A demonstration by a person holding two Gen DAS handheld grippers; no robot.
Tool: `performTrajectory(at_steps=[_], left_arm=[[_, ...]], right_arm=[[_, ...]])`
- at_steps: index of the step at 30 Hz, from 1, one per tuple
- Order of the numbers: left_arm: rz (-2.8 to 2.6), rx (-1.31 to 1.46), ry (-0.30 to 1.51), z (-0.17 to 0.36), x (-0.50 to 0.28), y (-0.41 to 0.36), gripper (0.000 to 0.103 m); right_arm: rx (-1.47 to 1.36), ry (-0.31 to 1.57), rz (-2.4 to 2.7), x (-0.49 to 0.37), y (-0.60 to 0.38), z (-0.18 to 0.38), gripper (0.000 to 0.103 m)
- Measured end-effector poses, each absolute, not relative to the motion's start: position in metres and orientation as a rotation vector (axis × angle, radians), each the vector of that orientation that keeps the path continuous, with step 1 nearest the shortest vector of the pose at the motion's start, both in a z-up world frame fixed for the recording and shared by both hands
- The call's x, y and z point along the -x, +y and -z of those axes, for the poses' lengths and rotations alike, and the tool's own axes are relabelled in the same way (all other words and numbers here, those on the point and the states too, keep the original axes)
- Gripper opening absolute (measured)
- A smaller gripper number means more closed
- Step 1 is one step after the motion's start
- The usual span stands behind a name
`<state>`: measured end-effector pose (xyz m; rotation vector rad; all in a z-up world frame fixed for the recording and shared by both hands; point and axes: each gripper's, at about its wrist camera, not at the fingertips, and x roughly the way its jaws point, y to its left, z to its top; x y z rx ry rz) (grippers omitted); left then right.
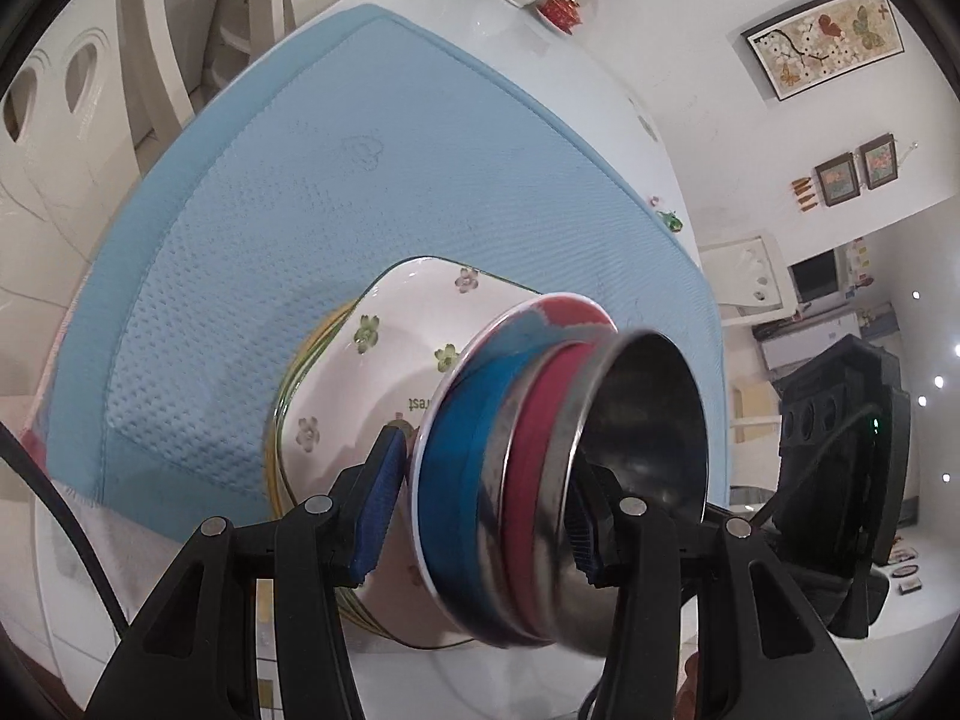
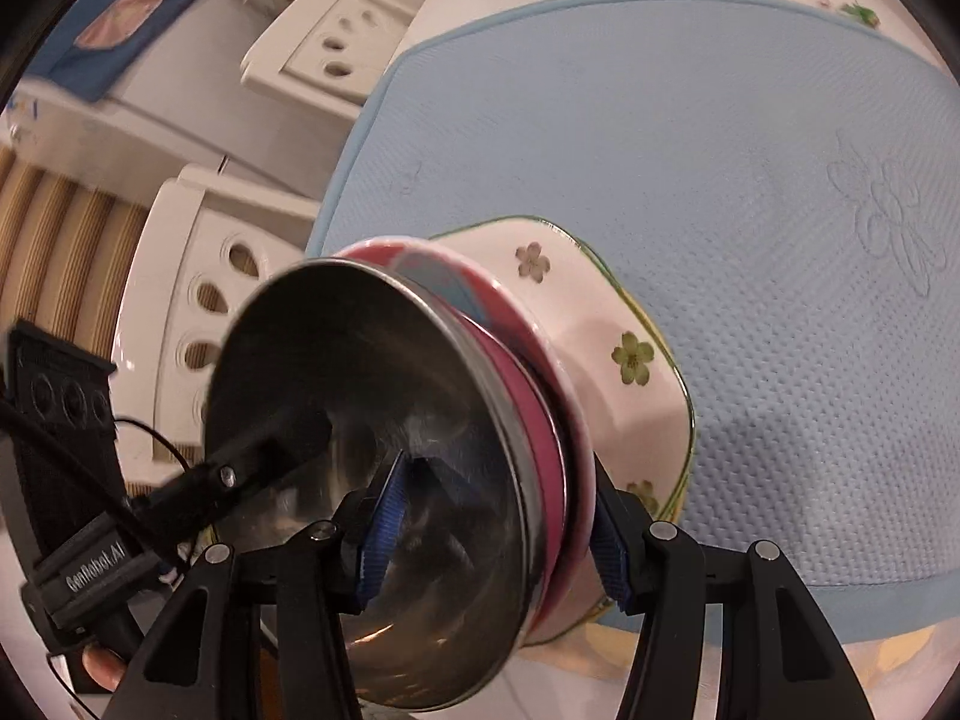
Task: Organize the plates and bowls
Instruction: 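Lift the nested bowls with both tools and lower them onto the plate stack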
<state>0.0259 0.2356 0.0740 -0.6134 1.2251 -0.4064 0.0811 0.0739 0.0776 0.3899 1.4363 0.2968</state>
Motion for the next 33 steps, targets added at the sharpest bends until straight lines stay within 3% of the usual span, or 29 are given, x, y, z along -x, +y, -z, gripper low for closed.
performTrajectory(at_steps=[6, 15, 25, 33], left_arm=[[0.468, 0.664, 1.214, -0.075, -0.032, 0.252, 0.045], [0.563, 0.581, 1.119, -0.117, -0.022, 0.268, 0.045], [0.327, 0.126, 0.883, -0.19, 0.038, 0.229, 0.055], [0.227, 0.14, 0.89, -0.205, 0.098, 0.221, 0.06]], right_arm=[[-0.452, 1.433, -0.248, -0.091, 0.066, -0.085, 0.055], [-0.505, 1.338, -0.242, -0.053, 0.055, -0.138, 0.055], [-0.005, 1.211, -0.067, -0.008, 0.099, -0.194, 0.057], [-0.053, 1.256, 0.041, 0.049, 0.07, -0.206, 0.057]])
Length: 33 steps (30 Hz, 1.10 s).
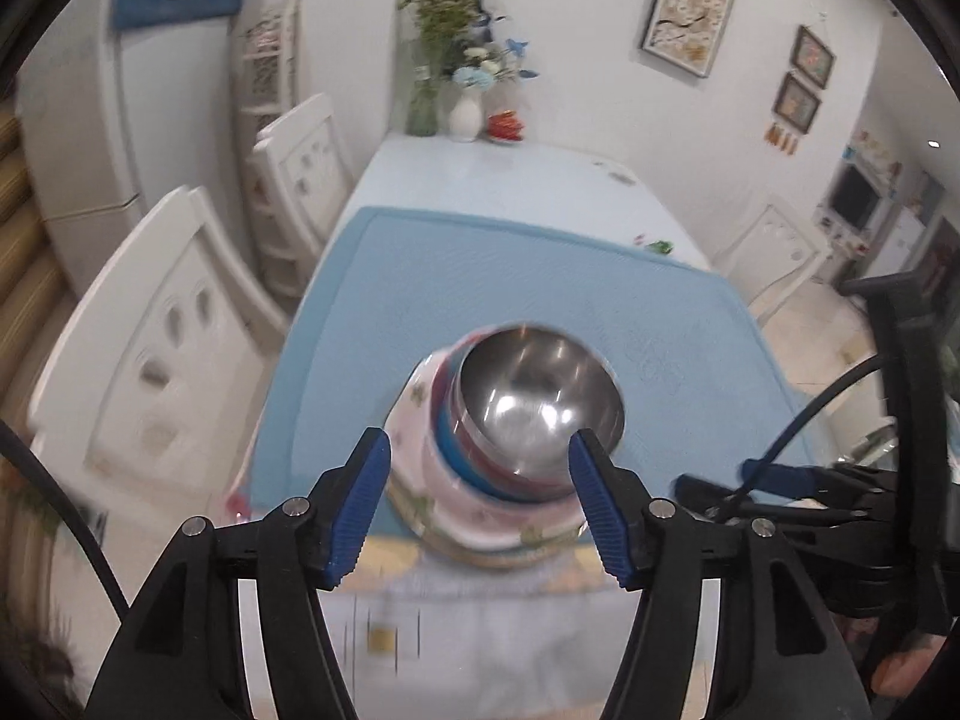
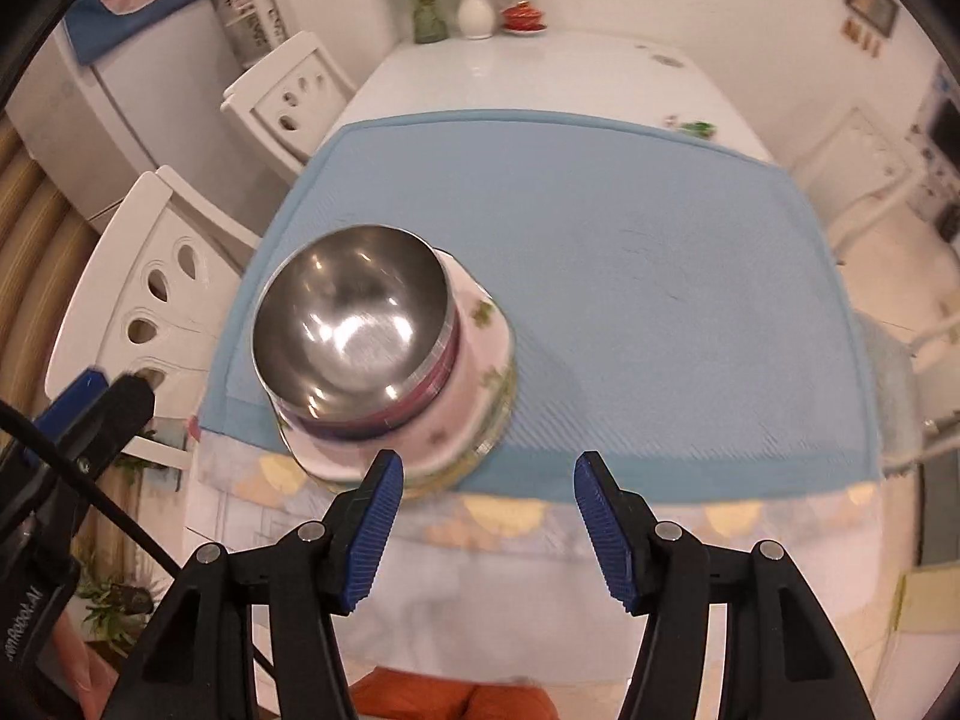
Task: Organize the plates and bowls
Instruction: 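Open both tools and release the bowls on the plates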
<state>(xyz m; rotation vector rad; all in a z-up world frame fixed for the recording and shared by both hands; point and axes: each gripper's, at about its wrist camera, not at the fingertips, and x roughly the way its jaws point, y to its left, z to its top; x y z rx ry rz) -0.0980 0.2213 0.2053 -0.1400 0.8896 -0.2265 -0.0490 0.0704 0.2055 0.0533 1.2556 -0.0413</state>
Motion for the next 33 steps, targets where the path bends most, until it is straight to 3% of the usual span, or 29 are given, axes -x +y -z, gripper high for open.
performTrajectory(at_steps=[13, 16, 18, 33], left_arm=[[0.21, 0.097, 0.97, -0.205, 0.158, 0.22, 0.06], [0.202, 0.076, 0.952, -0.204, 0.152, 0.221, 0.06], [0.178, 0.053, 0.961, -0.2, 0.142, 0.222, 0.069], [0.229, 0.091, 1.016, -0.183, 0.082, 0.226, 0.069]], right_arm=[[-0.039, 1.216, 0.079, 0.132, 0.097, -0.226, 0.057], [-0.036, 1.205, 0.092, 0.126, 0.103, -0.224, 0.057], [-0.026, 1.219, 0.097, 0.116, 0.105, -0.22, 0.057], [-0.074, 1.251, 0.171, 0.06, 0.106, -0.202, 0.057]])
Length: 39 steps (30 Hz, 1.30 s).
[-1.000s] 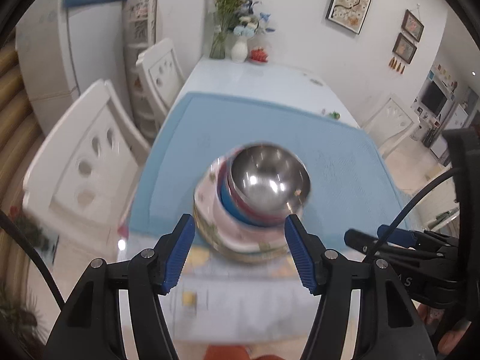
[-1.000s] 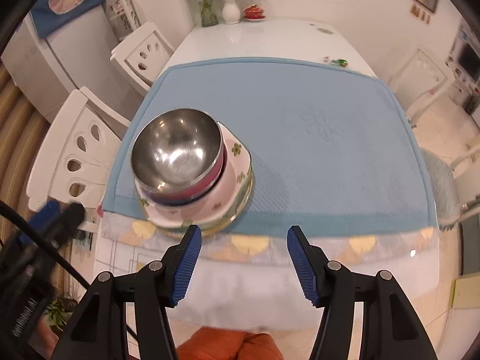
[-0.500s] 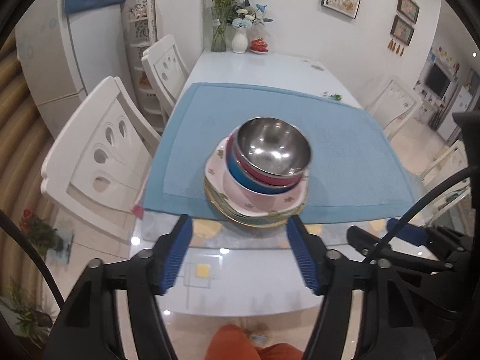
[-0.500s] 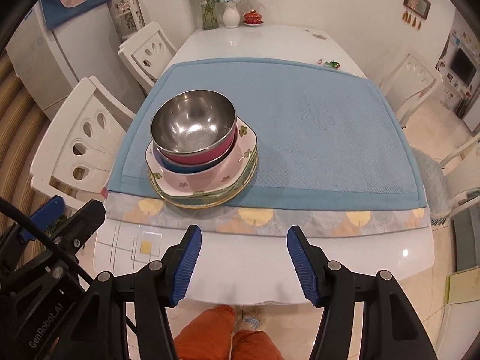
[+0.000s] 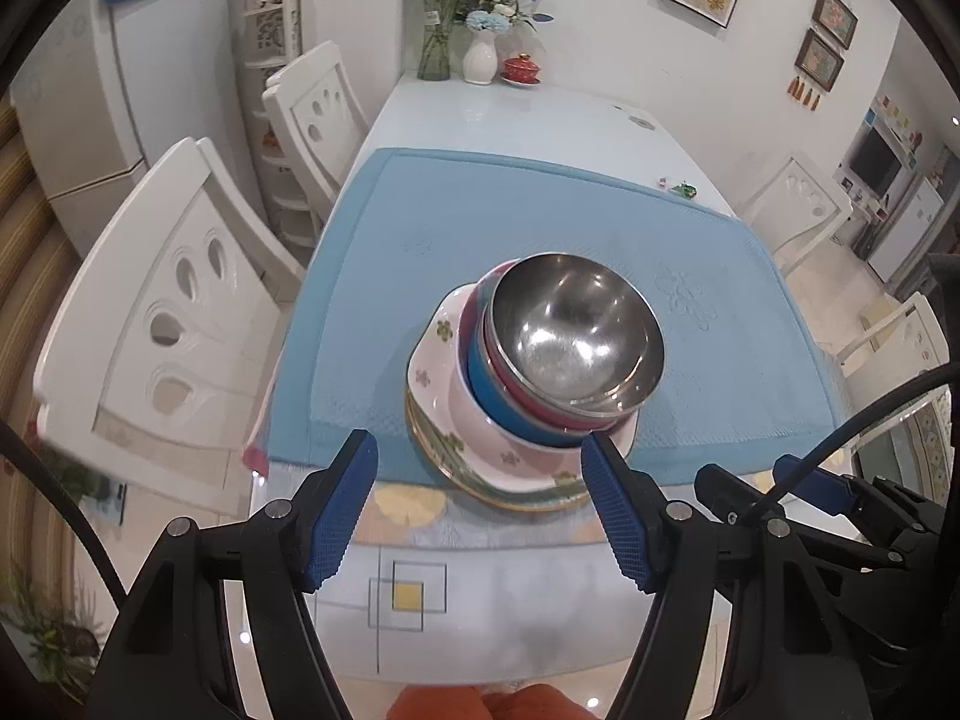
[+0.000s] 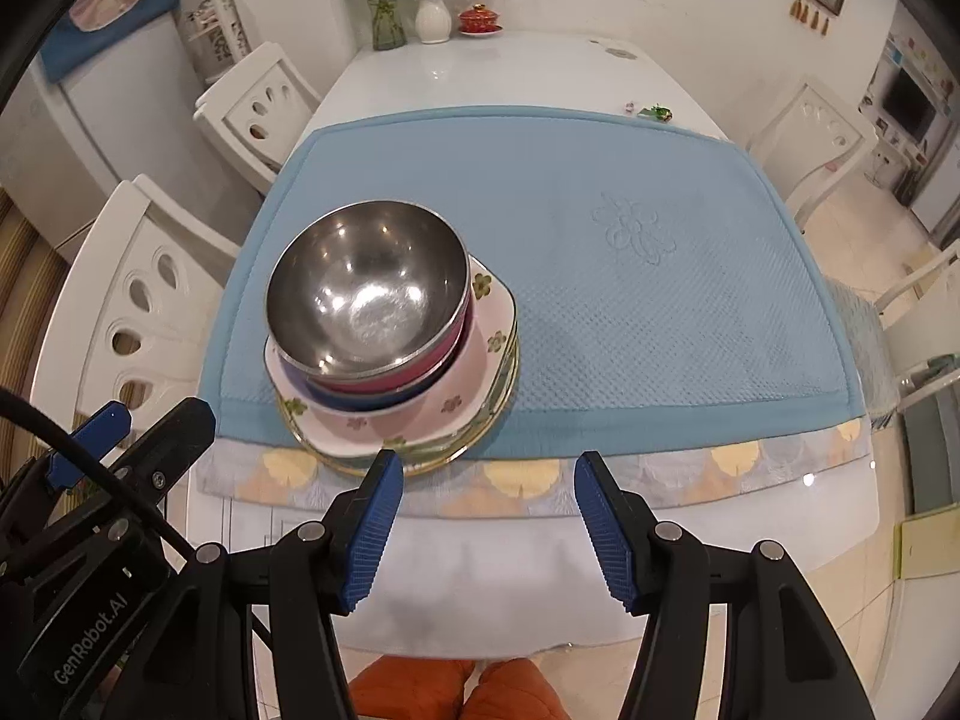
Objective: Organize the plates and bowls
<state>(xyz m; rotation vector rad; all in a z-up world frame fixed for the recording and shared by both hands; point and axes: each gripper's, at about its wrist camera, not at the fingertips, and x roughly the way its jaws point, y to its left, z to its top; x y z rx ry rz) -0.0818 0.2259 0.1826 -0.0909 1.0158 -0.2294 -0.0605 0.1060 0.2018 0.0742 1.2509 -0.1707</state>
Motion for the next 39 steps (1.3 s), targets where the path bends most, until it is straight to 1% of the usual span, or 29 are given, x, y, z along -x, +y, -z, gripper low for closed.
performTrajectory(at_steps=[10, 16, 39], left_arm=[[0.229, 0.029, 0.996, -0.18, 0.051, 0.223, 0.069], [0.26, 0.045, 1.015, -0.175, 0.038, 0.223, 0.069], [0.276, 0.047, 1.017, -0.168, 0.024, 0.229, 0.069]], right_arm=[[-0.096, 1.254, 0.215, 0.031, 0.105, -0.192, 0.057], [-0.033, 1.235, 0.255, 0.022, 0.114, -0.191, 0.057], [-0.07, 1.24, 0.271, 0.014, 0.114, -0.184, 0.057]])
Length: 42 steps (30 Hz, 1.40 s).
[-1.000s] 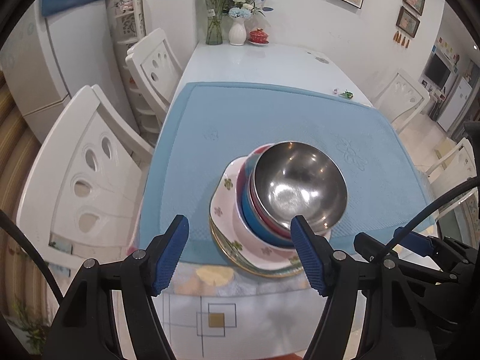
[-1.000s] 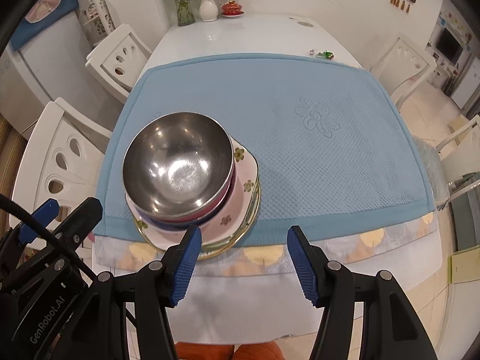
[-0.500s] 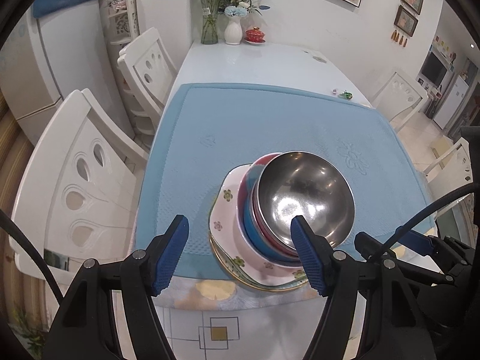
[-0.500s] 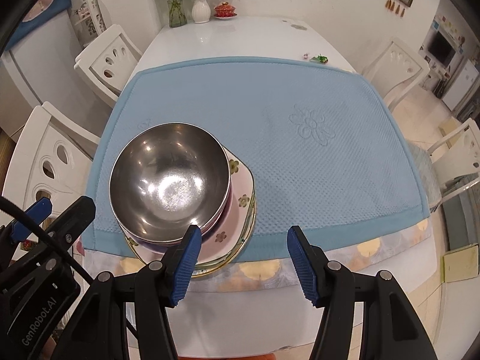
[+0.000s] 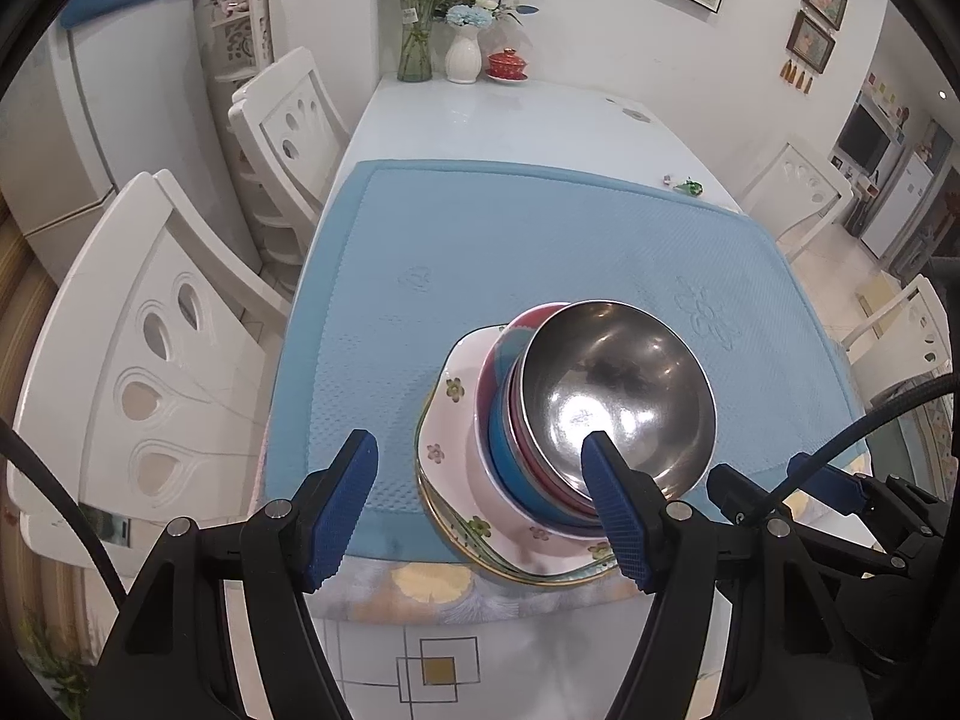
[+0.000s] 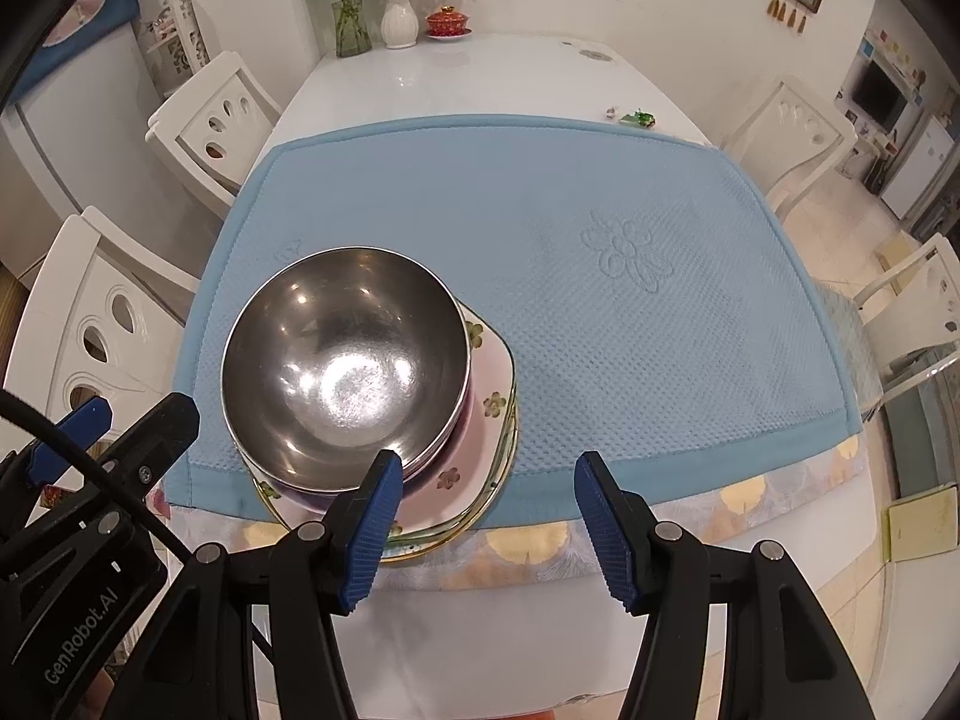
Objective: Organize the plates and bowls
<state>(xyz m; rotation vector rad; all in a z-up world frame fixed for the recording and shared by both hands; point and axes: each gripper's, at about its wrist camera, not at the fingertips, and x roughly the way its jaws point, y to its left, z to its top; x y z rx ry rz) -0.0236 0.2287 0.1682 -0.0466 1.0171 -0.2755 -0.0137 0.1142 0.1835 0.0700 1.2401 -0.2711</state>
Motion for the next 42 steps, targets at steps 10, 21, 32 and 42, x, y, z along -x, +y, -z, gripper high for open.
performTrajectory(at_steps=[10, 21, 32, 42], left_arm=[[0.292, 0.043, 1.006, -0.167, 0.02, 0.225, 0.069], [0.301, 0.023, 1.01, -0.166, 0.019, 0.222, 0.069], [0.306, 0.027, 1.015, -0.166, 0.021, 0.22, 0.069], [0.319, 0.033, 1.022, -0.167, 0.027, 0.216, 0.069]], right_arm=[[-0.095, 1.221, 0.285, 0.014, 0.109, -0.183, 0.057], [-0.137, 1.231, 0.276, 0.012, 0.102, -0.18, 0.057], [-0.15, 1.235, 0.271, 0.016, 0.097, -0.18, 0.057], [-0.165, 1.239, 0.275, 0.024, 0.091, -0.182, 0.057]])
